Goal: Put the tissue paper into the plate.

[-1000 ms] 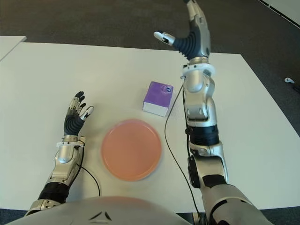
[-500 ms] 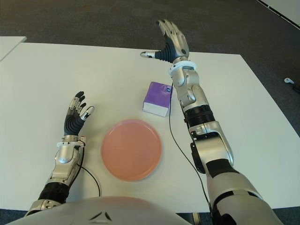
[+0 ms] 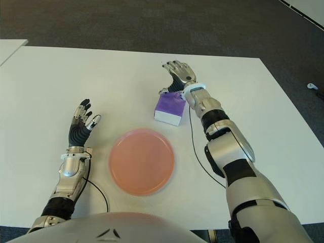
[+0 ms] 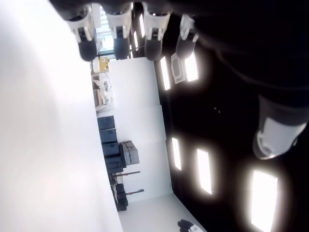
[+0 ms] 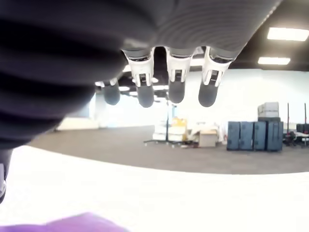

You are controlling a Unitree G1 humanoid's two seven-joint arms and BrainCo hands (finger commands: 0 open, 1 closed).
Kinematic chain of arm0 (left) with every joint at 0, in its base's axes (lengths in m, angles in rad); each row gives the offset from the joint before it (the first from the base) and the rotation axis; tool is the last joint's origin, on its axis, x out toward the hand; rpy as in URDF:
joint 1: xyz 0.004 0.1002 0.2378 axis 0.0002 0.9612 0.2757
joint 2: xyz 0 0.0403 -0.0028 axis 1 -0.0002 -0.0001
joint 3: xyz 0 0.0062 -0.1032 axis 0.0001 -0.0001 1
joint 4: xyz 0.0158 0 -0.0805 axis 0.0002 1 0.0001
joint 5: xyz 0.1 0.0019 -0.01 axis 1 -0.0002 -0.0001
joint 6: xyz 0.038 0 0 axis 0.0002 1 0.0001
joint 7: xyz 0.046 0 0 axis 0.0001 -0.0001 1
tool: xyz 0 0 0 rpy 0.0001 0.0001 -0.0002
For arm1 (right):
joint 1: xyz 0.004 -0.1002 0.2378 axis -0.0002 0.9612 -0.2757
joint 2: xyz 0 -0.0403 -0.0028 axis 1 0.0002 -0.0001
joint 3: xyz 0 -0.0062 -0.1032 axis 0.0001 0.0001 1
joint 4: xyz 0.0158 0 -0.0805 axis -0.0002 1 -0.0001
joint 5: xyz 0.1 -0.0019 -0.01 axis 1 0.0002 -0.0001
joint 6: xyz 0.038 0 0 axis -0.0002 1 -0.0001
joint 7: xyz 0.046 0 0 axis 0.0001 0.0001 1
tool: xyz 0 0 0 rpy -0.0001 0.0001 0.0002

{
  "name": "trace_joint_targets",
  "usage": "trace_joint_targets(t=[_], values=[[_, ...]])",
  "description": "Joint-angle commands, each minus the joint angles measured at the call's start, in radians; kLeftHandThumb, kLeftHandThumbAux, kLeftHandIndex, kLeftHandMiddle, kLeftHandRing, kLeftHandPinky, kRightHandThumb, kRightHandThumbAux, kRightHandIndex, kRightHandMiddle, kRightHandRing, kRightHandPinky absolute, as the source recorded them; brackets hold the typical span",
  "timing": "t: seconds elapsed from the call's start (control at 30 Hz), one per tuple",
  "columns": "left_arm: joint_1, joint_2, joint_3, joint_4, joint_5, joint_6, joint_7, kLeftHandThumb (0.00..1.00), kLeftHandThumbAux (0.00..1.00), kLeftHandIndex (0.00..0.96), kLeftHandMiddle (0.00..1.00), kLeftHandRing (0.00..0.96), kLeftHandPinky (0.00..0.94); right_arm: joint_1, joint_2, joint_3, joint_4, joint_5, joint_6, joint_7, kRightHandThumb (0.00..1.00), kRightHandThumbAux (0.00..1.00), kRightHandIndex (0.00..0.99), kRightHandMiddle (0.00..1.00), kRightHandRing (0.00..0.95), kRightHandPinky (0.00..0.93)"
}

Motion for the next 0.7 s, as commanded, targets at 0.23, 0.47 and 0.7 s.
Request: trace_joint_targets(t=[0.23,0.47,0.7], values=[[0.049,-0.015,-0.009,0.052,0.026,0.011,0.018,0.000,0.496,0.000,0.000,0.000,0.000,-0.060,-0.001,0.048,0.096,-0.001,-0.036,-0.059,0.332,0.446,0.000,0.000,0.000,0.000],[0.046,-0.015,-0.006,0.058,0.026,0.011,0.017,0.000,0.497,0.000,0.000,0.000,0.000,-0.072,-0.016,0.070,0.114,0.001,-0.042,-0.002,0.306,0.432,0.000,0.000,0.000,0.000],[0.045,-0.013,-0.006,0.064,0.023,0.007,0.014,0.000,0.500,0.000,0.000,0.000,0.000,-0.089,-0.056,0.078,0.104,0.019,-0.100,0.135,0.303,0.411,0.000,0.000,0.000,0.000]])
